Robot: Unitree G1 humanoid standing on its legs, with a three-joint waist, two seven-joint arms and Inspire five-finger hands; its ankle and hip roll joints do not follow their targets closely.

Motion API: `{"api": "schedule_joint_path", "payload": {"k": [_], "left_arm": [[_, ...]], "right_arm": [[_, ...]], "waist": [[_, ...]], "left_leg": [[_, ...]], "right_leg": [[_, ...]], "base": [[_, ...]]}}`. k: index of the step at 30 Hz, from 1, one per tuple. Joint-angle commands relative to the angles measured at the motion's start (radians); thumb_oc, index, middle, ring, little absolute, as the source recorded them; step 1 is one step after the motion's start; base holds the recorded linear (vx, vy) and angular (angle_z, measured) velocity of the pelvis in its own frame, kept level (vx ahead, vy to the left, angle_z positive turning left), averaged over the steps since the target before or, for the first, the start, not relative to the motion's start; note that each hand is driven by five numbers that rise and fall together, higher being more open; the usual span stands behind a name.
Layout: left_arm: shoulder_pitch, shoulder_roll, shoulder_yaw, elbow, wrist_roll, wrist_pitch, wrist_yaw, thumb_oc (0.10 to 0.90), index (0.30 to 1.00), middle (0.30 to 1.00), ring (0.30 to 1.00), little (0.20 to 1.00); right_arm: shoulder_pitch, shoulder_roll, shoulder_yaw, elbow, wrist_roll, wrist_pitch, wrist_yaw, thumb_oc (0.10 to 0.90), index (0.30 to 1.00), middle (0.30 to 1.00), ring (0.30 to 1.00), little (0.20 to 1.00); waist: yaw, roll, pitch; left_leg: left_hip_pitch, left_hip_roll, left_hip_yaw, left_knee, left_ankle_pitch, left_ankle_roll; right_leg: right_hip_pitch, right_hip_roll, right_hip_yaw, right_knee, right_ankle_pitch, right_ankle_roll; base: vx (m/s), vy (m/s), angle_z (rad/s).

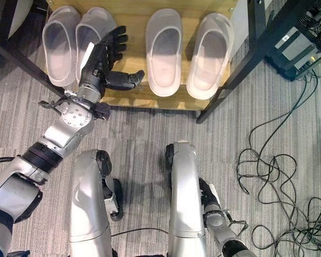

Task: Arrange the slippers neatly on the shoe rack.

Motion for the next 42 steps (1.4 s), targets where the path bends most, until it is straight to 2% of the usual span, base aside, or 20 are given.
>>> {"api": "schedule_joint_path", "payload": {"k": [1, 4, 10, 16, 20, 22, 26, 27, 28, 31, 36, 37, 39, 40, 42], "left_arm": [[-0.166, -0.015, 0.066, -0.023, 0.047, -0.078, 0.021, 0.800, 0.900, 0.900, 0.900, 0.900], [-0.171, -0.034, 0.056, -0.035, 0.037, -0.079, 0.012, 0.800, 0.900, 0.900, 0.900, 0.900], [-0.219, -0.176, 0.010, -0.045, -0.079, -0.086, -0.029, 0.800, 0.900, 0.900, 0.900, 0.900], [-0.286, -0.274, -0.016, 0.001, -0.093, -0.083, -0.030, 0.800, 0.900, 0.900, 0.900, 0.900], [-0.318, -0.287, -0.017, 0.061, -0.045, -0.074, -0.015, 0.800, 0.900, 0.900, 0.900, 0.900], [-0.336, -0.273, -0.003, 0.105, -0.008, -0.071, 0.010, 0.800, 0.900, 0.900, 0.900, 0.900], [-0.345, -0.157, 0.003, 0.110, 0.194, -0.039, 0.063, 0.800, 0.900, 0.900, 0.900, 0.900], [-0.332, -0.129, 0.009, 0.093, 0.250, -0.029, 0.073, 0.800, 0.900, 0.900, 0.900, 0.900], [-0.274, -0.084, 0.043, 0.027, 0.364, -0.007, 0.107, 0.800, 0.900, 0.900, 0.900, 0.900], [-0.192, -0.063, 0.100, -0.066, 0.386, -0.020, 0.132, 0.800, 0.900, 0.900, 0.900, 0.900], [-0.065, 0.001, 0.169, -0.229, 0.356, -0.063, 0.120, 0.800, 0.900, 0.900, 0.900, 0.900], [0.024, 0.028, 0.197, -0.329, 0.306, -0.098, 0.081, 0.800, 0.900, 0.900, 0.900, 0.900], [0.155, 0.055, 0.242, -0.433, 0.211, -0.127, 0.012, 0.800, 0.900, 0.900, 0.900, 0.900], [0.282, 0.081, 0.288, -0.513, 0.128, -0.137, -0.044, 0.800, 0.900, 0.900, 0.900, 0.900], [0.376, 0.130, 0.297, -0.596, 0.035, -0.136, -0.129, 0.800, 0.900, 0.900, 0.900, 0.900]], "right_arm": [[0.009, 0.013, -0.024, -0.067, 0.002, -0.032, -0.008, 0.800, 0.900, 0.900, 0.900, 0.900], [0.008, 0.014, -0.021, -0.068, 0.000, -0.031, -0.015, 0.800, 0.900, 0.900, 0.900, 0.900], [0.001, 0.012, -0.003, -0.063, -0.004, -0.020, -0.016, 0.800, 0.900, 0.900, 0.900, 0.900], [-0.015, 0.008, 0.015, -0.052, -0.006, -0.016, -0.014, 0.800, 0.900, 0.900, 0.900, 0.900], [-0.024, 0.007, 0.017, -0.038, -0.011, -0.017, -0.016, 0.800, 0.900, 0.900, 0.900, 0.900], [-0.035, 0.013, 0.015, -0.023, -0.008, -0.018, -0.017, 0.800, 0.900, 0.900, 0.900, 0.900], [-0.039, 0.011, -0.011, -0.009, -0.011, -0.027, -0.024, 0.800, 0.900, 0.900, 0.900, 0.900], [-0.035, 0.009, -0.024, -0.010, -0.012, -0.031, -0.028, 0.800, 0.900, 0.900, 0.900, 0.900], [-0.028, 0.007, -0.045, -0.011, -0.016, -0.036, -0.037, 0.800, 0.900, 0.900, 0.900, 0.900], [-0.030, 0.009, -0.056, -0.009, -0.032, -0.031, -0.059, 0.800, 0.900, 0.900, 0.900, 0.900], [-0.033, 0.003, -0.076, -0.036, -0.066, -0.026, -0.082, 0.800, 0.900, 0.900, 0.900, 0.900], [-0.031, -0.005, -0.097, -0.067, -0.086, -0.025, -0.087, 0.800, 0.900, 0.900, 0.900, 0.900], [-0.043, -0.013, -0.109, -0.093, -0.112, -0.019, -0.084, 0.800, 0.900, 0.900, 0.900, 0.900], [-0.055, -0.017, -0.125, -0.091, -0.133, -0.008, -0.084, 0.800, 0.900, 0.900, 0.900, 0.900], [-0.078, -0.026, -0.134, -0.061, -0.151, 0.006, -0.090, 0.800, 0.900, 0.900, 0.900, 0.900]], "waist": [[0.012, -0.013, -0.030], [0.010, -0.015, -0.030], [-0.006, -0.023, -0.030], [-0.021, -0.031, -0.030], [-0.027, -0.031, -0.030], [-0.027, -0.028, -0.030], [-0.017, -0.023, -0.030], [-0.012, -0.022, -0.030], [0.005, -0.018, -0.030], [0.025, -0.013, -0.030], [0.044, 0.003, -0.030], [0.059, 0.009, -0.030], [0.079, 0.022, -0.030], [0.097, 0.038, -0.031], [0.114, 0.056, -0.041]], "left_leg": [[-0.034, -0.076, -0.096, -0.069, 0.033, 0.056], [-0.034, -0.075, -0.093, -0.067, 0.031, 0.058], [-0.034, -0.082, -0.087, -0.062, 0.032, 0.056], [-0.034, -0.081, -0.085, -0.058, 0.032, 0.054], [-0.034, -0.082, -0.087, -0.057, 0.033, 0.052], [-0.034, -0.082, -0.091, -0.057, 0.035, 0.050], [-0.034, -0.082, -0.093, -0.056, 0.036, 0.046], [-0.034, -0.083, -0.092, -0.055, 0.037, 0.045], [-0.034, -0.088, -0.090, -0.057, 0.043, 0.043], [-0.034, -0.101, -0.092, -0.062, 0.051, 0.040], [-0.034, -0.105, -0.097, -0.071, 0.054, 0.035], [-0.034, -0.112, -0.105, -0.076, 0.063, 0.032], [-0.034, -0.119, -0.113, -0.087, 0.080, 0.030], [-0.034, -0.126, -0.122, -0.131, 0.110, 0.028], [-0.031, -0.121, -0.124, -0.217, 0.152, 0.030]], "right_leg": [[0.059, -0.062, 0.044, 0.008, -0.058, -0.087], [0.059, -0.061, 0.045, 0.008, -0.056, -0.087], [0.059, -0.058, 0.055, 0.017, -0.058, -0.086], [0.059, -0.056, 0.059, 0.019, -0.058, -0.087], [0.059, -0.053, 0.061, 0.019, -0.059, -0.086], [0.059, -0.052, 0.058, 0.019, -0.059, -0.086], [0.059, -0.056, 0.053, 0.023, -0.058, -0.085], [0.059, -0.057, 0.052, 0.026, -0.058, -0.084], [0.059, -0.062, 0.044, 0.034, -0.060, -0.084], [0.059, -0.066, 0.038, 0.039, -0.063, -0.090], [0.059, -0.066, 0.033, 0.031, -0.061, -0.092], [0.059, -0.069, 0.029, 0.025, -0.049, -0.087], [0.060, -0.076, 0.015, 0.015, -0.035, -0.085], [0.074, -0.087, -0.009, -0.026, -0.026, -0.093], [0.099, -0.103, -0.035, -0.115, -0.019, -0.102]], "base": [[0.00, 0.000, 0.00], [0.00, 0.000, 0.00], [0.00, 0.000, 0.00], [0.00, 0.000, 0.00], [0.00, 0.000, 0.00], [0.00, 0.000, 0.00], [0.00, -0.027, 0.00], [0.00, -0.071, 0.05], [-0.01, -0.073, 0.06], [-0.02, -0.062, 0.11], [-0.02, -0.013, 0.05], [0.00, 0.000, 0.00], [-0.03, -0.004, 0.04], [-0.10, -0.009, 0.12], [-0.16, -0.025, 0.13]]}}
